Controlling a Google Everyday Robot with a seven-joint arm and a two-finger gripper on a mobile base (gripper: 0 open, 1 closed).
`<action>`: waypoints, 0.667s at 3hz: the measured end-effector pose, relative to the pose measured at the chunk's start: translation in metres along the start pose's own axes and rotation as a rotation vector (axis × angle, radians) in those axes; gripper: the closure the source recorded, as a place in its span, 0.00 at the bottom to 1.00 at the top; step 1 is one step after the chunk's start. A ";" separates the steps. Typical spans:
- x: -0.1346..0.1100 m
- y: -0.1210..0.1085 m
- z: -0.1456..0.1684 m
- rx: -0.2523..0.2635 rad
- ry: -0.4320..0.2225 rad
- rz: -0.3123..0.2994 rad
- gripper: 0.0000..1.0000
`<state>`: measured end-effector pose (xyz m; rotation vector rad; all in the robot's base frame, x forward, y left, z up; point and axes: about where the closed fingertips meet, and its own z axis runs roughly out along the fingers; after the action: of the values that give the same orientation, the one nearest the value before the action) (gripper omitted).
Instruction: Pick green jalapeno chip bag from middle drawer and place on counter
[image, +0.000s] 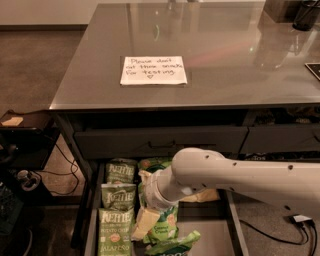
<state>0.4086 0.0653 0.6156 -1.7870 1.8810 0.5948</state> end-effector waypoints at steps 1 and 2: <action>0.007 -0.001 0.005 0.011 0.018 -0.019 0.00; 0.023 -0.005 0.028 0.036 0.035 -0.064 0.00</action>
Offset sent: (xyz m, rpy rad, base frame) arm 0.0187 0.0003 -0.0694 -0.0535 -0.1500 0.0324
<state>0.4136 0.0637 0.5790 -1.8378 1.8386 0.5062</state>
